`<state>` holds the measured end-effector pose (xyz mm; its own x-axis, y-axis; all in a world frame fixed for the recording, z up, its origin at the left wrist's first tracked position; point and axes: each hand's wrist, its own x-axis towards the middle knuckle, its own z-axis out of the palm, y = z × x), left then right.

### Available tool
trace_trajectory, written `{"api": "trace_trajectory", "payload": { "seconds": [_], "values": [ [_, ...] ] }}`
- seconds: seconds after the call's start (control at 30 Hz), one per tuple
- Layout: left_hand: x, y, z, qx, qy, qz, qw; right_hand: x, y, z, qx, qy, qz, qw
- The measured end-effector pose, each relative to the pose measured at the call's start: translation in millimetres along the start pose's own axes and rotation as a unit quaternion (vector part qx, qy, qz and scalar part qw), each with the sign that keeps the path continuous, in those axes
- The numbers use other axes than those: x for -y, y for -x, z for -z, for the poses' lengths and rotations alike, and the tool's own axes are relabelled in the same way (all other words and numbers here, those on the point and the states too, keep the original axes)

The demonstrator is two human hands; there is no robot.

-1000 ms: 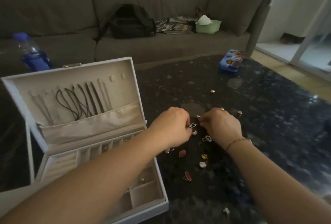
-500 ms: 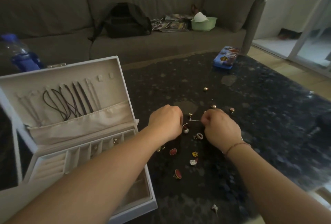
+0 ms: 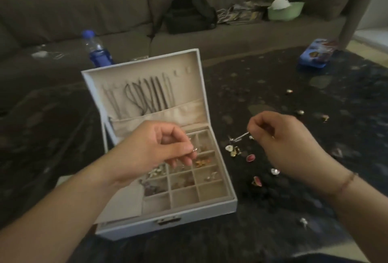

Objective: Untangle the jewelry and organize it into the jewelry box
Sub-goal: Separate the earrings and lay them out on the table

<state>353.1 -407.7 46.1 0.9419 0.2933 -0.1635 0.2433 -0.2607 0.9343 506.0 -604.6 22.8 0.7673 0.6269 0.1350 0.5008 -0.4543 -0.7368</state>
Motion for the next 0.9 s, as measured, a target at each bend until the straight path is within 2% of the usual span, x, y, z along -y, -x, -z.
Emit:
{"api": "trace_trajectory", "payload": {
  "seconds": [0.13, 0.37, 0.53, 0.67, 0.9],
  "values": [
    [20, 46, 20, -0.017, 0.035, 0.018, 0.999, 28, 30, -33, 0.07, -0.016, 0.035, 0.997],
    [49, 98, 38, -0.07, 0.116, 0.077, 0.988, 65, 53, -83, 0.135, -0.029, 0.049, 0.989],
    [60, 102, 45, -0.091, 0.107, 0.059, 0.988, 77, 49, -105, 0.136, -0.1, 0.008, 0.986],
    [64, 102, 46, -0.095, 0.105, 0.057, 0.988, 86, 45, -121, 0.143, -0.059, 0.021, 0.988],
    [69, 100, 46, -0.078, 0.077, 0.046, 0.993, 83, 42, -130, 0.094, -0.024, 0.047, 0.994]
  ]
}}
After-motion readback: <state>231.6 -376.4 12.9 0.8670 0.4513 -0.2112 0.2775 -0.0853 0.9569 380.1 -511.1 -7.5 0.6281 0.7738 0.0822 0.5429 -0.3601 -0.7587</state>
